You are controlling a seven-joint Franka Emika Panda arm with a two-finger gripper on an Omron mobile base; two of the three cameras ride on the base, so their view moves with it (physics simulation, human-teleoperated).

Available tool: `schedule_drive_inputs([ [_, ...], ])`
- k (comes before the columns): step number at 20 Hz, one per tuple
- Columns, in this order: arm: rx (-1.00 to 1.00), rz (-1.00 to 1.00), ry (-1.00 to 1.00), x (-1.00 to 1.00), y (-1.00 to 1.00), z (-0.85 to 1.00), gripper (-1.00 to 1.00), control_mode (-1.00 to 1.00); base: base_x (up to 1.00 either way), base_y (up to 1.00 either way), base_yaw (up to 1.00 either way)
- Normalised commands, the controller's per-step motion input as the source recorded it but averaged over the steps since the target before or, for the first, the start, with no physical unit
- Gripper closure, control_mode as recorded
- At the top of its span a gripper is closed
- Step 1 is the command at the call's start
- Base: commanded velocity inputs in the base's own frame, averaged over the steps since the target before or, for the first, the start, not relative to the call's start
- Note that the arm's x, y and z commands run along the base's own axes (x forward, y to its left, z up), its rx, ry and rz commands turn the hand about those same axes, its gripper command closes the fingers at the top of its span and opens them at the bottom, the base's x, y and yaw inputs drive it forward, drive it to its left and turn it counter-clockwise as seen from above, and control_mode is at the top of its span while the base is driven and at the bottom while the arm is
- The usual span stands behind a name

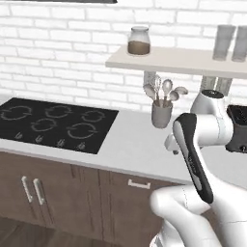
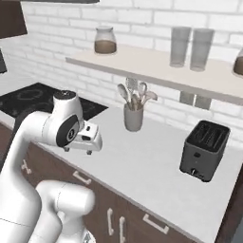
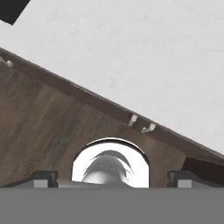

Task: Navigate to the dishwasher.

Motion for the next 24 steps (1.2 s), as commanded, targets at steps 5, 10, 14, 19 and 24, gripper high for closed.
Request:
schedule_drive_inputs([
  [5,0.0,0.0,0.0,0.0,0.0,0.0,-1.0,1.0,0.03,0.57,0.77],
  [10,0.0,0.0,0.0,0.0,0.0,0.0,-1.0,1.0,0.2,0.47,0.76],
  [14,0.0,0.0,0.0,0.0,0.0,0.0,-1.0,1.0,0.24,0.43,0.77],
  [19,0.0,0.0,0.0,0.0,0.0,0.0,-1.0,1.0,0.26,0.46,0.75],
  [24,0.0,0.0,0.0,0.0,0.0,0.0,-1.0,1.0,0.45,0.58,0.63],
])
